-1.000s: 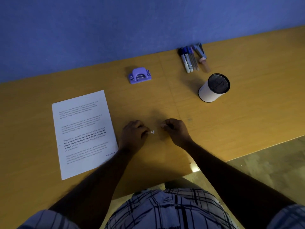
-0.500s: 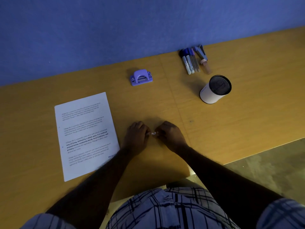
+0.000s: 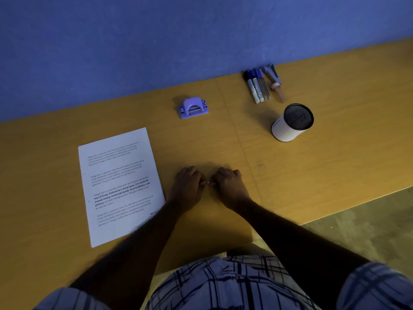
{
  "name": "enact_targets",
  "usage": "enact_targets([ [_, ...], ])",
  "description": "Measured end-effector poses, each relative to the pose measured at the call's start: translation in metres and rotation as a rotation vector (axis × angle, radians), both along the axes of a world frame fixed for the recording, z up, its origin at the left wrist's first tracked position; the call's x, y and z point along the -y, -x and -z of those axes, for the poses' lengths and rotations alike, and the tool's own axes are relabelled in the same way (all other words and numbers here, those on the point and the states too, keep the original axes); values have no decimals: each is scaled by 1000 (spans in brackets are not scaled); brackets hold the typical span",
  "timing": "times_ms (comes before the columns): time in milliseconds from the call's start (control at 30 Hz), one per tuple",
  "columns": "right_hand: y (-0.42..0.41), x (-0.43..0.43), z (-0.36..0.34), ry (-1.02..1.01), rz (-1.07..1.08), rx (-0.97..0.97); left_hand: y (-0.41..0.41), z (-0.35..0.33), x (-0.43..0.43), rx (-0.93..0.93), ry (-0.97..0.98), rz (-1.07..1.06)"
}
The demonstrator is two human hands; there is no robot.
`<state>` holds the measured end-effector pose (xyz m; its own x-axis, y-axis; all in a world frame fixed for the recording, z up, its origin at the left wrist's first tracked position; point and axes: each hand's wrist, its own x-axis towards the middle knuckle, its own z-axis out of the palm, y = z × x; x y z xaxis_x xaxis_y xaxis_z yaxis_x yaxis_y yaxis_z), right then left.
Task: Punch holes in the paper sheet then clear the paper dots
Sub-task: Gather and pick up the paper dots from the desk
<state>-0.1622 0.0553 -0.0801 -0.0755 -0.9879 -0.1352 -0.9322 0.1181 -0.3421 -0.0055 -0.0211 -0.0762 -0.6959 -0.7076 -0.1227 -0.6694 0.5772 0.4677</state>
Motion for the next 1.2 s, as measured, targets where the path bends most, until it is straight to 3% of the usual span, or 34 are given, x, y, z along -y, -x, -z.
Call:
enact_targets([
  [167, 7, -9, 3, 9, 127, -15, -1, -5, 0, -36, -12, -11],
  [267, 21, -13, -5, 38, 303, 172, -3, -6, 0, -71, -15, -21],
  [467, 54, -16, -52, 21, 716, 1157, 14, -24, 0, -205, -58, -75],
  [600, 82, -20, -79, -126, 743, 1842, 49, -46, 2, -403, -160, -160],
  [733, 109, -18, -104, -55, 647, 2160, 98, -79, 6, -508, -334, -214],
  [833, 138, -15, -121, 10, 638, 2151, 139, -101, 14, -554, -350, -174],
  [933, 174, -11, -136, 91, 710, 1980, 183, -114, 26, -522, -349, -129],
  [1067, 217, 1, -148, 230, 842, 1354, 241, -123, 43, -440, -246, 14],
  [1133, 235, 10, -147, 251, 809, 1026, 264, -124, 50, -355, -136, 89],
  [1200, 249, 19, -145, 235, 747, 824, 280, -121, 56, -266, -34, 156],
])
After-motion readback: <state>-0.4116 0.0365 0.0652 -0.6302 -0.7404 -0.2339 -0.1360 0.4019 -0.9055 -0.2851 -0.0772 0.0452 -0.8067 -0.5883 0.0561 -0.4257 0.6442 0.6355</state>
